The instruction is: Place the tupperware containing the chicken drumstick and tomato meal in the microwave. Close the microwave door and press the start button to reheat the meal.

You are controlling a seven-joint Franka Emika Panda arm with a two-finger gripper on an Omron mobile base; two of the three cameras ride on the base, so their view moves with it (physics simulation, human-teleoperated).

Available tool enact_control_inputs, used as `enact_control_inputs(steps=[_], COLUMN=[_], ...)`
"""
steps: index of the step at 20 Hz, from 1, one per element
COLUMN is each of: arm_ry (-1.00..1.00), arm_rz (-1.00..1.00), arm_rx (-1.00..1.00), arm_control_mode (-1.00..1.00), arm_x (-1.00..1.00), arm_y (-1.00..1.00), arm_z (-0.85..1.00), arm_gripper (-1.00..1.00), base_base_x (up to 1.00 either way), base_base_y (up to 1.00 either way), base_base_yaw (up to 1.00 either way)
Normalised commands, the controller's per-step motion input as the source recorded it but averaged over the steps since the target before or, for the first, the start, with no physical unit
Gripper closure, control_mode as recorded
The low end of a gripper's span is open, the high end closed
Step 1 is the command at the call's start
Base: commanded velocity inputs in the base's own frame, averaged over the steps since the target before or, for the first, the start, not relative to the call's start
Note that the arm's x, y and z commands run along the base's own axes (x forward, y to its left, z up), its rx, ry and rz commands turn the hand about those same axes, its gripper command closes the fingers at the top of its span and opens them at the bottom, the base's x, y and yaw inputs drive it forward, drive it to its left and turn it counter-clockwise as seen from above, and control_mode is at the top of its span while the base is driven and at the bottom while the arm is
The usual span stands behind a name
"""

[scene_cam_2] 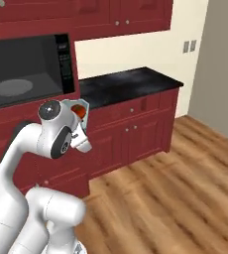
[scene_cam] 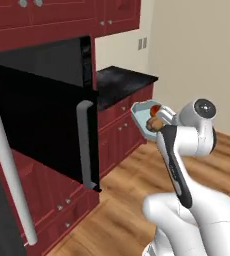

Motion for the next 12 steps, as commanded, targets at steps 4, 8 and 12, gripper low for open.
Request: enact_control_inputs(steps=[4, 8, 12], arm_ry=[0.0, 0.0, 0.0], arm_rz=[0.0, 0.0, 0.0], arm_rx=[0.0, 0.0, 0.0], arm_control_mode=[1.0, 1.0, 1.0], arm_x=[0.0, 0.0, 0.0], arm_y=[0.0, 0.0, 0.0], arm_z=[0.0, 0.0, 0.0], arm_gripper=[1.0, 1.0, 1.0], base_base_x=[0.74, 0.56, 0.46], base_base_y=[-0.14, -0.32, -0.46], base_base_yaw=[0.73, 0.68, 0.63])
